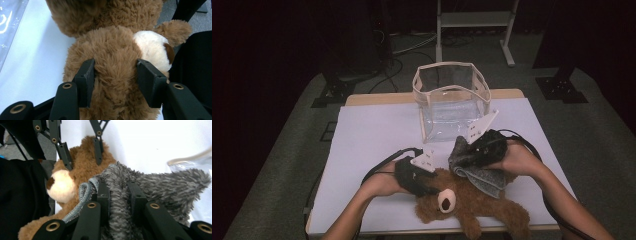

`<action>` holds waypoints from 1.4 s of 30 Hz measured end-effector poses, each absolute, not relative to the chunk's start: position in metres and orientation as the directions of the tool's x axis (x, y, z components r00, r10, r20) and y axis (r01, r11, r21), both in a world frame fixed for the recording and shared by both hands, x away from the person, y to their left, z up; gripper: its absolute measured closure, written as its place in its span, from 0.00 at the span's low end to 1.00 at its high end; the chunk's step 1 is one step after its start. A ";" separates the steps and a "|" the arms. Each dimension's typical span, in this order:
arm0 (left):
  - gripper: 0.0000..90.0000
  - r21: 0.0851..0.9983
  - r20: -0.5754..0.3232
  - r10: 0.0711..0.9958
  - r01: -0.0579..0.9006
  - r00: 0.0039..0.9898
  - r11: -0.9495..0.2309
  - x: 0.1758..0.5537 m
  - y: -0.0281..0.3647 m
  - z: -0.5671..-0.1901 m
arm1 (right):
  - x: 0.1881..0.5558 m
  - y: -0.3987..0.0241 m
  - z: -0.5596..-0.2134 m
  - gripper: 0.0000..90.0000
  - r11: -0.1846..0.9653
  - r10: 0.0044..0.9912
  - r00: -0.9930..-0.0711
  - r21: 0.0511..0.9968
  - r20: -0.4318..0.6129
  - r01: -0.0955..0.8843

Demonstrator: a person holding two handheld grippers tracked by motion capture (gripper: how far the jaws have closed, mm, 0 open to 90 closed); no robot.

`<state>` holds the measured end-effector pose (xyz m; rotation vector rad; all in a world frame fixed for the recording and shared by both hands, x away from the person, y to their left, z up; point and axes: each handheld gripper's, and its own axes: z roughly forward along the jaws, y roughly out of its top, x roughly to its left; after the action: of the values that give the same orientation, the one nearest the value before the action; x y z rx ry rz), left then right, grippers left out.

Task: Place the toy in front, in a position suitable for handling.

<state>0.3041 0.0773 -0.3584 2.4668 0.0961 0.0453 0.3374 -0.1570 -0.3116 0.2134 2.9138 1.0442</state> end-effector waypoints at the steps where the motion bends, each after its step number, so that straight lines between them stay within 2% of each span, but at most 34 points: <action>1: 0.55 0.625 0.009 0.082 0.059 0.997 -0.779 0.304 0.078 -0.359 | 0.337 -0.156 -0.313 0.83 0.768 0.139 -0.990 0.630 0.011 0.115; 7: 0.55 0.626 0.012 0.087 0.060 0.996 -0.778 0.304 0.077 -0.359 | 0.338 -0.177 -0.333 0.83 0.810 0.198 -0.980 0.563 0.006 0.167; 13: 0.54 0.621 0.017 0.086 0.056 0.996 -0.782 0.303 0.075 -0.358 | 0.333 -0.203 -0.333 0.83 0.772 0.238 -0.971 0.600 0.033 0.209; 23: 0.54 0.620 0.013 0.087 0.060 0.996 -0.782 0.300 0.076 -0.358 | 0.320 -0.182 -0.293 0.83 0.754 0.154 -0.988 0.649 -0.021 0.104; 30: 0.54 0.622 0.017 0.083 0.055 0.996 -0.781 0.300 0.077 -0.359 | 0.317 -0.155 -0.294 0.83 0.756 0.096 -0.995 0.651 -0.016 0.062; 42: 0.54 0.607 0.025 0.081 0.049 0.996 -0.793 0.299 0.074 -0.357 | 0.308 -0.191 -0.293 0.83 0.744 0.155 -0.988 0.659 -0.014 0.108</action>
<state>0.2994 0.0739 -0.3566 2.4879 0.0900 0.0646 0.3082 -0.1906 -0.2926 0.2171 2.8704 1.0784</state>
